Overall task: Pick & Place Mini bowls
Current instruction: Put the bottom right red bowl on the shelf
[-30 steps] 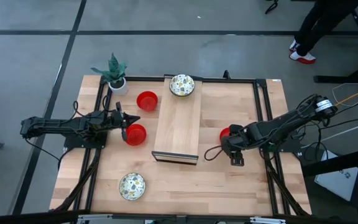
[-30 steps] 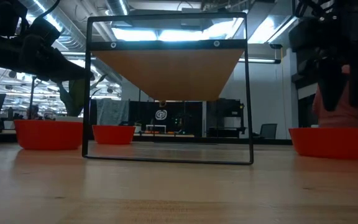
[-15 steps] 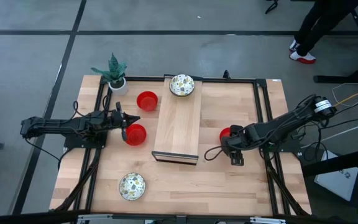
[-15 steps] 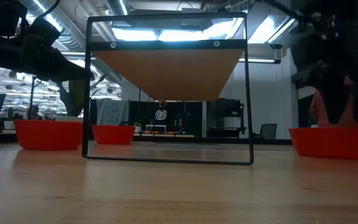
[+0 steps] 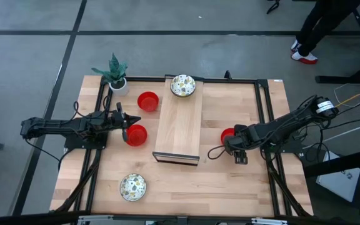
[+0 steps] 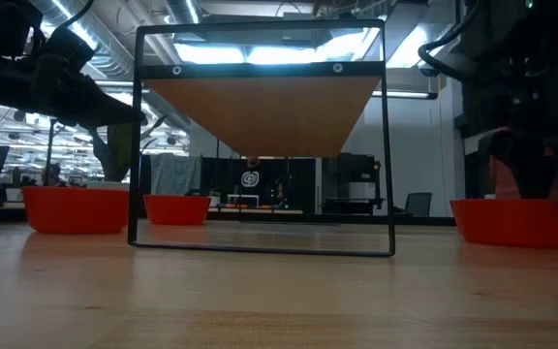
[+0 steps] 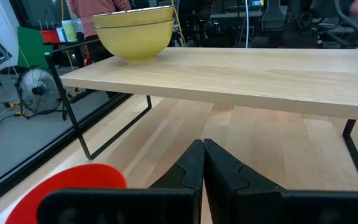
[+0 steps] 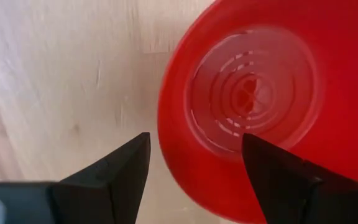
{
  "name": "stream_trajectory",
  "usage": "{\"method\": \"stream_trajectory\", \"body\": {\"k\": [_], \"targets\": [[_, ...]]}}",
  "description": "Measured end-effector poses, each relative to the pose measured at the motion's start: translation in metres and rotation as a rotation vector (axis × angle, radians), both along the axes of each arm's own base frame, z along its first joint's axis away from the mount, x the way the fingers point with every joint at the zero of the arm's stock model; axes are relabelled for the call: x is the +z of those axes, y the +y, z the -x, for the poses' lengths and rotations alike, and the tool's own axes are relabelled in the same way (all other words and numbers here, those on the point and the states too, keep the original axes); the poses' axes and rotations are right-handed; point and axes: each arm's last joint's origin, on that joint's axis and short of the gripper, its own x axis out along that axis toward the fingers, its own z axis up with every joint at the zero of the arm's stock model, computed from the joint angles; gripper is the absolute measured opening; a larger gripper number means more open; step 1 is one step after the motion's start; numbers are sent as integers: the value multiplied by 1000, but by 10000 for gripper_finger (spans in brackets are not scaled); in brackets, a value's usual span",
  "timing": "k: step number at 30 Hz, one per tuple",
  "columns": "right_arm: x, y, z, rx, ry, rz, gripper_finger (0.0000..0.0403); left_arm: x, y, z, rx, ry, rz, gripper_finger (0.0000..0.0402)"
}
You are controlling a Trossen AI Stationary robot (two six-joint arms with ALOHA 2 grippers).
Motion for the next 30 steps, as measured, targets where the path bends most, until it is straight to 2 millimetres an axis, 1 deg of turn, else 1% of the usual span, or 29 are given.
{"method": "stream_trajectory", "body": {"k": [8, 11, 13, 16, 25, 26, 30], "targets": [[-8, -7, 2, -10, 2, 4, 253, 0, 0, 0, 0, 0, 0, 4], [-11, -7, 3, -10, 7, 3, 243, 0, 0, 0, 0, 0, 0, 4], [-12, -7, 4, -11, 6, 2, 224, 0, 0, 0, 0, 0, 0, 4], [-13, -7, 4, -11, 3, 1, 180, 0, 0, 0, 0, 0, 0, 4], [-12, -7, 2, -11, -17, 3, 19, 0, 0, 0, 0, 0, 0, 4], [-12, -7, 2, -11, -19, 8, 12, 0, 0, 0, 0, 0, 0, 4], [-12, -7, 2, -15, -20, 4, 13, 0, 0, 0, 0, 0, 0, 4]]}}
